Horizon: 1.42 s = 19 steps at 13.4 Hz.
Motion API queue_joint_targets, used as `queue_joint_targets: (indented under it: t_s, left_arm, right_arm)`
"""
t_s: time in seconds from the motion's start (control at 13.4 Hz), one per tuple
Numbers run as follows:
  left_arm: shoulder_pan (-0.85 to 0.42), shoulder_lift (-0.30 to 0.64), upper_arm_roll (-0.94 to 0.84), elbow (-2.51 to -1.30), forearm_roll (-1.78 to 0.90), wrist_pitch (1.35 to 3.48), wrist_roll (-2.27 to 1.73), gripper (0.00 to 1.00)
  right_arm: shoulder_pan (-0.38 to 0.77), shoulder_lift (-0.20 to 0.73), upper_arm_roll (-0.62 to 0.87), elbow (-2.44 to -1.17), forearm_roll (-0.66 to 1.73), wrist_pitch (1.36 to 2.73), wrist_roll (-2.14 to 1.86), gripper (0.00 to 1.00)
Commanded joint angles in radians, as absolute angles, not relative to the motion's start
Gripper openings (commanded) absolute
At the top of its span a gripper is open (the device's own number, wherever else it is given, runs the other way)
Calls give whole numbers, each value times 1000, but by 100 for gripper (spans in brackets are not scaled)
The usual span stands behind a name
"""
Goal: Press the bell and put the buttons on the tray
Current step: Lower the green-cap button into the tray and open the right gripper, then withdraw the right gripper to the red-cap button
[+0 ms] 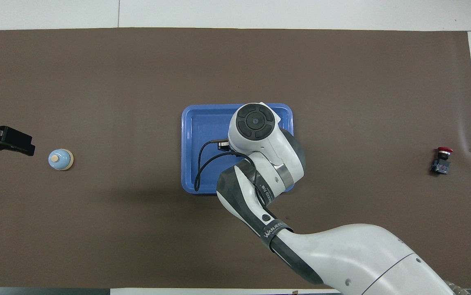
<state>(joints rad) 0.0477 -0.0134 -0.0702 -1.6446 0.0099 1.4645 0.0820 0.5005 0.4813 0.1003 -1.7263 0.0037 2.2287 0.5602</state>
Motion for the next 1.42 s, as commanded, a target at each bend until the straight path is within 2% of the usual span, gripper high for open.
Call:
queue_joint_targets:
  t_s: [0.0,0.07,0.15,0.3,0.45,0.67,0.82,1.12,1.34]
  left_arm:
    - [51,-21,-71,-1641,15,1454,80,100]
    - [51,-21,-72,-1641,15,1456,80,100]
    - [51,-21,-71,-1641,15,1454,80,100]
    - [51,-21,-72,-1641,15,1456,80,100]
    - [51,-21,-72,-1641,15,1454,80,100]
    - [51,-21,-72,-1641,15,1456,80,100]
    - [51,-21,-71,-1641,15,1454,80,100]
    - [51,-21,-72,-1641,15,1454,80,100]
    - [51,-21,-71,-1641,15,1454,80,100]
  right_arm:
    - [506,457,97,-1759,-9,2246,560,0]
    - [508,456,97,-1761,-9,2241,569,77]
    - [508,456,97,-1759,-9,2232,577,100]
    - [497,442,92,-1746,-9,2183,621,100]
    - [447,361,83,-1746,-9,2087,627,100]
    - [260,227,83,-1750,-14,1965,592,100]
    - [155,190,80,-1753,-14,1945,468,100]
    - [-76,186,81,-1756,-14,1944,324,100]
    - [-223,154,78,-1859,-29,1969,194,100]
